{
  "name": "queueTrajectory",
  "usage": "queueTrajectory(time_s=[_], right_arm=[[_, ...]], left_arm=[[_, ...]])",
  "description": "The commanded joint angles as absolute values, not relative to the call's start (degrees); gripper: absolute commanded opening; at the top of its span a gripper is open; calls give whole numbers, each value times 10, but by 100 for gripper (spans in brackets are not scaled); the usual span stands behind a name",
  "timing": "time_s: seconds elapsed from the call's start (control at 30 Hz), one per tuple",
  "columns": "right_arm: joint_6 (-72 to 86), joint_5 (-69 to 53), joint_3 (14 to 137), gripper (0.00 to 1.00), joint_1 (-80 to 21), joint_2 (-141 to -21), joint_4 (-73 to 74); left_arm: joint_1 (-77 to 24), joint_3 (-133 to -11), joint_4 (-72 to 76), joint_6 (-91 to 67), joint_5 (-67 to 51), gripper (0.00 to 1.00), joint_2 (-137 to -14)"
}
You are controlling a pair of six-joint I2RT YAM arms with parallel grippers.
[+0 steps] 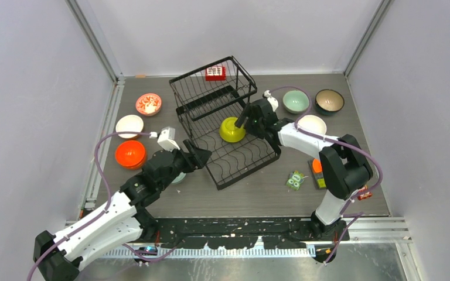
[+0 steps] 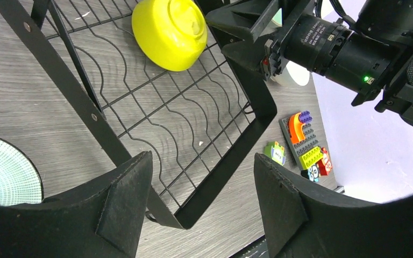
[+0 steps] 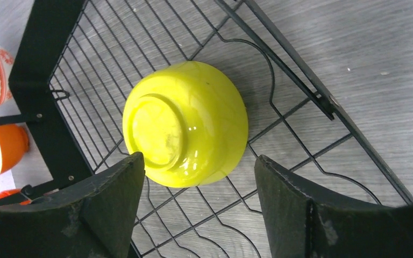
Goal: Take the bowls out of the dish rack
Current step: Pick up the bowl from the dish rack.
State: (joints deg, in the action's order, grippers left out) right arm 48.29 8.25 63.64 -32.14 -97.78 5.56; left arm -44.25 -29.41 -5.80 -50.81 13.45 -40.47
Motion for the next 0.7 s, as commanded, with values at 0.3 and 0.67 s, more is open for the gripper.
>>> queueTrajectory(time_s=[0.3,0.67], right_arm=[[605,91,583,91,-322,-983,-20],[672,85,550,91,-332,-986,-62]], left_arm=[[-444,-278,-33,-527,133,70,-408],[-444,-264,-44,-535,136,70,-380]])
